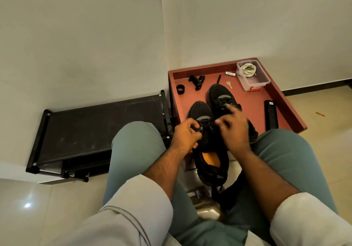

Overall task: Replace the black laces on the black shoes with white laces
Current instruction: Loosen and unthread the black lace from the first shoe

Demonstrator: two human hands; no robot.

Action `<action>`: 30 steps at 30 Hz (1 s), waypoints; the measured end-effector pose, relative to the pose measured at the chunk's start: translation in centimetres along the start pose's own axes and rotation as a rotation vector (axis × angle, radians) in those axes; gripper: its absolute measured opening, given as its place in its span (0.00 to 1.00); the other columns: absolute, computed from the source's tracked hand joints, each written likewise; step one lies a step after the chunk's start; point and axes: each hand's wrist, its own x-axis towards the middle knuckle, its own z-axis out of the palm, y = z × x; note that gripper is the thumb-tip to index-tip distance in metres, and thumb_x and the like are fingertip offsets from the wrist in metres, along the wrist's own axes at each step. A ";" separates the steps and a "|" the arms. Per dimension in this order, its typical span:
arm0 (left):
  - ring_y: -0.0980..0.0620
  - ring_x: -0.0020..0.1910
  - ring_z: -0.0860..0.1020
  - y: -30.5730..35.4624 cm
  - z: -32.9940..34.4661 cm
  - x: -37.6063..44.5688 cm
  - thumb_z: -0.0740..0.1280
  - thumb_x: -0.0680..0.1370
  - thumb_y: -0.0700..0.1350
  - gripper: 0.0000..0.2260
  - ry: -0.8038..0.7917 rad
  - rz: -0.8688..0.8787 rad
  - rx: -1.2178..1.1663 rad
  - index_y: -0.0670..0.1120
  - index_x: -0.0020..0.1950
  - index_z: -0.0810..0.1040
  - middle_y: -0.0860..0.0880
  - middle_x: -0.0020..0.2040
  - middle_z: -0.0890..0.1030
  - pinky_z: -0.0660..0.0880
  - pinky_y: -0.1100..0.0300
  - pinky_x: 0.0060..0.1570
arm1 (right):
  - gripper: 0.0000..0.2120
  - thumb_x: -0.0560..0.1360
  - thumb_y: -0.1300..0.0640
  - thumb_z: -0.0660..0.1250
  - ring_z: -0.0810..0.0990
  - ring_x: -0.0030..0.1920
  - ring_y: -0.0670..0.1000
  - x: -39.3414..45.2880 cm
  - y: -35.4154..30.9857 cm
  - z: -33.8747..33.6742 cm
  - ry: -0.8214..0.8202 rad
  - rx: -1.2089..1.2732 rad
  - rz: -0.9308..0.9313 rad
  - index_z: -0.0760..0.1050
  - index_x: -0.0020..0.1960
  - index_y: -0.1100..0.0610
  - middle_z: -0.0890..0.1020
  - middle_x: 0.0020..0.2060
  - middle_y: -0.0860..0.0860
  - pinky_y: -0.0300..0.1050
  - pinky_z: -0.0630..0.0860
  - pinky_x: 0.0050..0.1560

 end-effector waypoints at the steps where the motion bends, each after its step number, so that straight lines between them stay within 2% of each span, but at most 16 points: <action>1: 0.51 0.23 0.73 0.0 -0.1 0.0 0.66 0.74 0.32 0.10 -0.001 -0.005 -0.008 0.48 0.46 0.74 0.45 0.33 0.75 0.70 0.61 0.24 | 0.02 0.75 0.59 0.70 0.72 0.65 0.57 0.6 0.0 -1.0 0.140 0.174 0.133 0.80 0.46 0.57 0.73 0.66 0.55 0.54 0.71 0.65; 3: 0.51 0.23 0.73 0.1 -0.1 0.0 0.67 0.74 0.33 0.10 0.000 -0.017 -0.018 0.47 0.47 0.74 0.45 0.33 0.75 0.70 0.61 0.25 | 0.02 0.77 0.59 0.67 0.75 0.61 0.54 1.8 0.3 -3.2 0.416 0.422 0.389 0.77 0.49 0.57 0.72 0.65 0.54 0.45 0.75 0.60; 4: 0.51 0.23 0.73 0.1 -0.1 0.0 0.67 0.74 0.33 0.09 0.001 -0.016 -0.016 0.46 0.48 0.75 0.45 0.34 0.75 0.70 0.61 0.24 | 0.05 0.78 0.59 0.66 0.75 0.61 0.54 2.1 0.7 -4.2 0.508 0.460 0.461 0.76 0.52 0.59 0.71 0.64 0.53 0.44 0.75 0.60; 6: 0.51 0.25 0.73 0.0 0.1 -0.1 0.67 0.74 0.33 0.09 0.004 0.021 0.011 0.44 0.50 0.77 0.44 0.35 0.76 0.70 0.64 0.23 | 0.09 0.78 0.58 0.66 0.72 0.66 0.55 2.1 1.5 -5.0 0.520 0.355 0.447 0.75 0.57 0.59 0.68 0.67 0.53 0.47 0.73 0.64; 7: 0.51 0.27 0.74 0.1 0.2 -0.1 0.66 0.74 0.33 0.09 0.005 0.063 0.044 0.44 0.51 0.78 0.44 0.37 0.76 0.72 0.63 0.25 | 0.11 0.77 0.57 0.67 0.68 0.69 0.56 1.7 1.4 -4.8 0.450 0.231 0.371 0.75 0.59 0.58 0.66 0.69 0.54 0.49 0.71 0.66; 9: 0.52 0.38 0.77 -0.1 0.4 0.2 0.66 0.74 0.35 0.11 -0.007 0.175 0.196 0.46 0.53 0.82 0.49 0.43 0.77 0.76 0.59 0.40 | 0.14 0.74 0.57 0.70 0.63 0.73 0.58 0.7 0.8 -3.3 0.218 -0.044 0.102 0.76 0.60 0.55 0.66 0.72 0.55 0.55 0.65 0.69; 11: 0.53 0.49 0.76 -0.1 0.5 0.4 0.66 0.76 0.40 0.11 -0.043 0.260 0.366 0.48 0.54 0.84 0.53 0.49 0.73 0.73 0.59 0.53 | 0.12 0.72 0.57 0.72 0.59 0.74 0.61 -0.4 0.2 -1.2 -0.073 -0.255 -0.144 0.80 0.55 0.53 0.67 0.72 0.56 0.61 0.61 0.69; 13: 0.52 0.50 0.76 -0.2 0.4 0.3 0.67 0.76 0.45 0.10 -0.083 0.276 0.454 0.50 0.55 0.84 0.52 0.50 0.72 0.73 0.59 0.53 | 0.10 0.72 0.56 0.71 0.56 0.76 0.61 -1.5 0.1 0.8 -0.276 -0.396 -0.224 0.82 0.54 0.51 0.66 0.74 0.55 0.62 0.58 0.70; 15: 0.52 0.48 0.77 -0.1 0.4 0.0 0.69 0.75 0.49 0.11 -0.106 0.278 0.513 0.53 0.57 0.82 0.53 0.47 0.73 0.73 0.59 0.49 | 0.10 0.75 0.55 0.68 0.53 0.77 0.59 -2.1 0.3 1.7 -0.321 -0.417 -0.182 0.82 0.55 0.50 0.64 0.75 0.53 0.60 0.56 0.71; 17: 0.53 0.43 0.76 -0.2 0.4 -0.1 0.69 0.75 0.47 0.12 -0.115 0.287 0.530 0.53 0.58 0.80 0.56 0.40 0.72 0.73 0.60 0.43 | 0.07 0.75 0.54 0.68 0.55 0.76 0.57 -1.8 0.7 1.9 -0.271 -0.344 -0.154 0.83 0.52 0.51 0.65 0.74 0.51 0.57 0.56 0.71; 19: 0.55 0.36 0.74 -0.4 0.5 -0.2 0.69 0.74 0.43 0.12 -0.089 0.274 0.462 0.51 0.57 0.80 0.58 0.35 0.72 0.75 0.58 0.41 | 0.05 0.75 0.57 0.69 0.59 0.74 0.56 -0.9 0.9 1.6 -0.180 -0.169 -0.108 0.83 0.49 0.55 0.68 0.72 0.52 0.51 0.58 0.71; 23: 0.55 0.30 0.74 -1.0 0.6 0.1 0.69 0.74 0.39 0.12 -0.057 0.232 0.377 0.48 0.56 0.81 0.57 0.32 0.73 0.80 0.52 0.42 | 0.03 0.75 0.64 0.68 0.73 0.63 0.52 0.4 0.3 -0.1 0.154 0.267 0.237 0.80 0.45 0.60 0.74 0.62 0.54 0.37 0.67 0.61; 27: 0.52 0.29 0.76 -1.1 0.5 -0.6 0.71 0.75 0.40 0.11 -0.053 0.178 0.306 0.48 0.57 0.81 0.53 0.30 0.73 0.81 0.48 0.40 | 0.02 0.79 0.61 0.63 0.75 0.52 0.50 2.5 0.5 -2.9 0.352 0.340 0.457 0.75 0.50 0.58 0.76 0.58 0.56 0.41 0.71 0.50; 30: 0.52 0.27 0.75 -1.6 0.2 -1.0 0.71 0.76 0.39 0.12 -0.062 0.159 0.230 0.46 0.58 0.80 0.51 0.31 0.73 0.80 0.52 0.35 | 0.07 0.80 0.59 0.62 0.75 0.50 0.52 2.4 2.0 -5.0 0.443 0.341 0.457 0.74 0.55 0.62 0.77 0.56 0.60 0.40 0.73 0.49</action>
